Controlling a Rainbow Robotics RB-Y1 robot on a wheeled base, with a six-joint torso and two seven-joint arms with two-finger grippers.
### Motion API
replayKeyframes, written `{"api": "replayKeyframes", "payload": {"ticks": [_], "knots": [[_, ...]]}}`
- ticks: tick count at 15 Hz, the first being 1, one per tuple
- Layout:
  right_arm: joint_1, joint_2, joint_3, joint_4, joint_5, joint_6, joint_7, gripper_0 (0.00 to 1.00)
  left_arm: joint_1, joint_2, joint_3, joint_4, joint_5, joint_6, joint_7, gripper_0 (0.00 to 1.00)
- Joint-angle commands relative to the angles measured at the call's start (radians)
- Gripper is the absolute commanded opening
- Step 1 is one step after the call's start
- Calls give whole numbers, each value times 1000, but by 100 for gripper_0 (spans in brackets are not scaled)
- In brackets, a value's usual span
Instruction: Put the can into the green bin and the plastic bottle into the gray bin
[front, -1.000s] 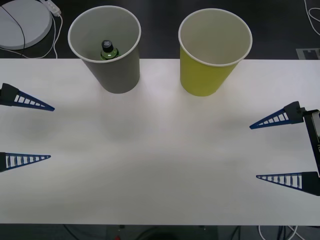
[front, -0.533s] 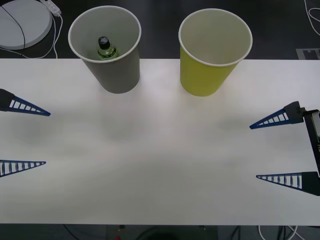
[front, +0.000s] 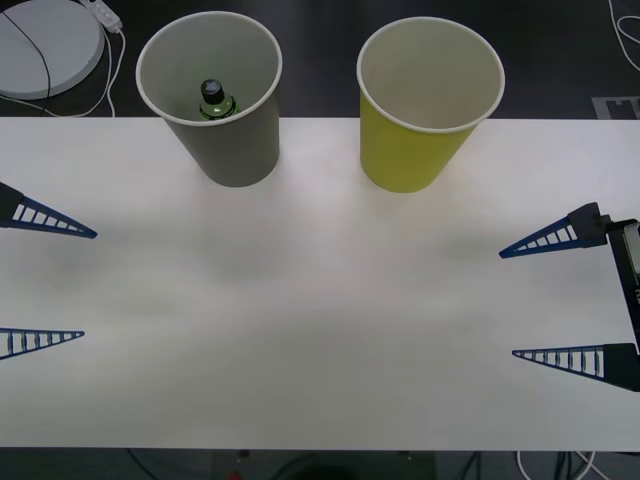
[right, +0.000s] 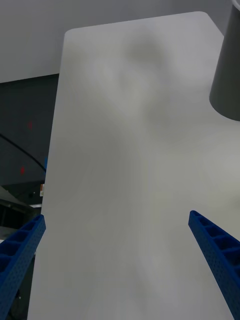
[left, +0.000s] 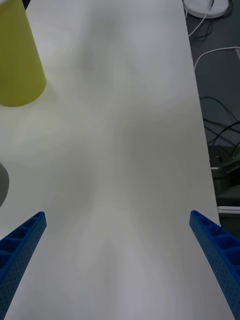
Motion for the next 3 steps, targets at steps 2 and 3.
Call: {"api": "replayKeyframes", "payload": {"ticks": [2, 3], "knots": [[0, 0, 0, 0, 0, 0, 0, 100, -1, 0, 0, -2, 6, -2, -3, 100], [0, 0, 0, 0, 0, 0, 0, 100, -1, 0, 0, -2, 6, -2, -3, 100]]}}
